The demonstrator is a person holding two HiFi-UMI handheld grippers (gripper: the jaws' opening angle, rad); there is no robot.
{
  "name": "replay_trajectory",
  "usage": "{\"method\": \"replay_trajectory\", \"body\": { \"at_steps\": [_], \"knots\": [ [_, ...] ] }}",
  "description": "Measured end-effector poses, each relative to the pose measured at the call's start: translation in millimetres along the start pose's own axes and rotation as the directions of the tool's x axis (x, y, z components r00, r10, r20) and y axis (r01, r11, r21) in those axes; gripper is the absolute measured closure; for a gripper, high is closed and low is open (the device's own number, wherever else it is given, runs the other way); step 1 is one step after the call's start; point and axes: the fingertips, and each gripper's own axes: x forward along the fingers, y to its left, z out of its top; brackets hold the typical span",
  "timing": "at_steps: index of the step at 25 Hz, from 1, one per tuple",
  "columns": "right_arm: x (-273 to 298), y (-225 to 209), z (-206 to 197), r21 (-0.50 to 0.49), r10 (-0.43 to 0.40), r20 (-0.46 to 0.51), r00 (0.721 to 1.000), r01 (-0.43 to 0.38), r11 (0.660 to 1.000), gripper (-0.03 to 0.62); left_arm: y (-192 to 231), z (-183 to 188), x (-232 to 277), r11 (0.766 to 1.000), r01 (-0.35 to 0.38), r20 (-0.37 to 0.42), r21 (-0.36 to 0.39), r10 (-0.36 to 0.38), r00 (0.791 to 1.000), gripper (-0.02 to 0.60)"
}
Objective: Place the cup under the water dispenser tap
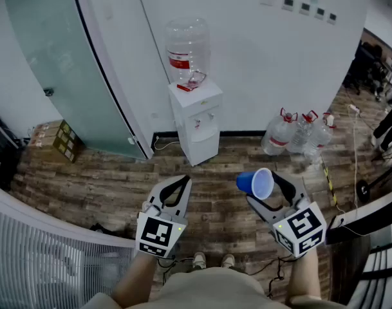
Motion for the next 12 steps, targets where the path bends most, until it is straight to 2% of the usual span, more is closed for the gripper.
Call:
{"method": "replay_trajectory", "body": {
  "at_steps": [6,12],
  "knots": [
    [-8,-13,-10,-0.057,-0.02,-0.041,0.999,0.018,0.998,0.261,-11,6,9,1.0,0.002,-0.003,0.022,-0.002,1.0,0.575],
    [-17,-25,-19,-0.043,-0.003,-0.045,0.999,0.001,0.999,0.261,-25,9,20,1.0,0.011,-0.014,0.029,-0.011,1.0,0.575]
  ]
}}
